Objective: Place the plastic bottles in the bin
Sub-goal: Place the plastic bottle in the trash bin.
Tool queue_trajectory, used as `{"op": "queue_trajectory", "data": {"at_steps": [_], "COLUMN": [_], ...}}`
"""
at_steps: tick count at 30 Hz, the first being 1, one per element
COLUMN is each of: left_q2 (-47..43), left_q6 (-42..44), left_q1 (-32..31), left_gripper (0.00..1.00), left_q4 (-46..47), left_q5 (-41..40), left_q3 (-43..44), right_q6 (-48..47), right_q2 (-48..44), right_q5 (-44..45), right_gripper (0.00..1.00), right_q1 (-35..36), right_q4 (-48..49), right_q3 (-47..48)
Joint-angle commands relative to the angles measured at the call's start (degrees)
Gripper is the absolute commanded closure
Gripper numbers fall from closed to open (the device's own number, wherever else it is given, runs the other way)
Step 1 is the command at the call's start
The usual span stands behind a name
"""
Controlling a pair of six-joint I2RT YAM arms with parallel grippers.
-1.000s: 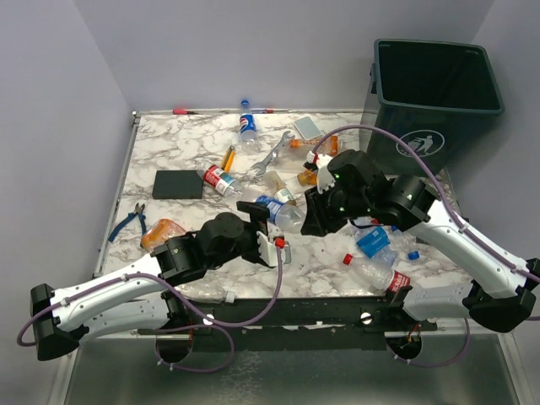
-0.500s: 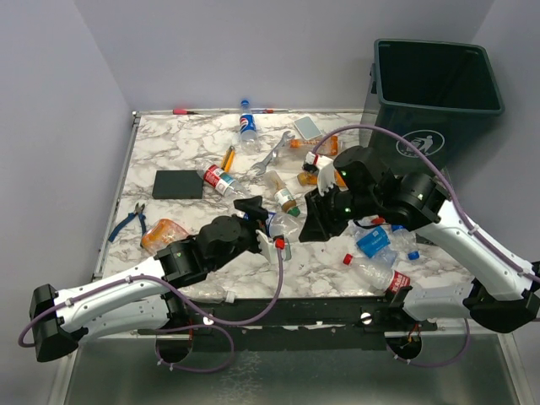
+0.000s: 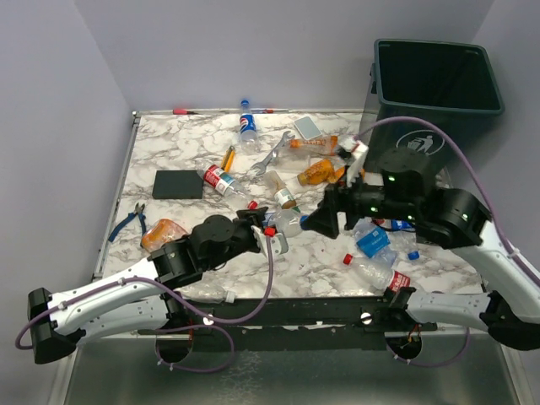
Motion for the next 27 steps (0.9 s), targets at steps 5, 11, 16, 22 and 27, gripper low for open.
{"op": "queue_trajectory", "data": {"at_steps": [5, 11, 16, 22, 27], "left_q2": [5.4, 8.6, 7.8, 8.1, 7.8], "left_q6": [-42.9, -61.5, -61.8, -61.6, -61.3], "left_q1": [-0.2, -0.3, -0.3, -0.3, -0.4], "left_gripper": [0.74, 0.74, 0.76, 0.76, 0.76], "left_q4": [10.5, 26.9, 27.5, 27.4, 27.2], "left_q5": [23.2, 29.7, 29.3, 29.3, 28.9], "left_q3": [1.5, -2.5, -2.2, -2.2, -2.5], "right_q6": [6.5, 8.8, 10.0, 10.6, 10.0], "right_q2": [-24.0, -24.6, -21.7, -18.0, -15.5], "right_q5": [12.7, 14.0, 14.0, 12.9, 12.2], "right_gripper": [0.23, 0.21, 0.21, 0.26, 0.45], "right_q1": [0.3, 0.3, 0.3, 0.3, 0.3], "right_q4": [43.5, 49.5, 50.6, 53.2, 51.8], "right_q3": [-26.2, -31.5, -31.7, -31.0, -29.4]}}
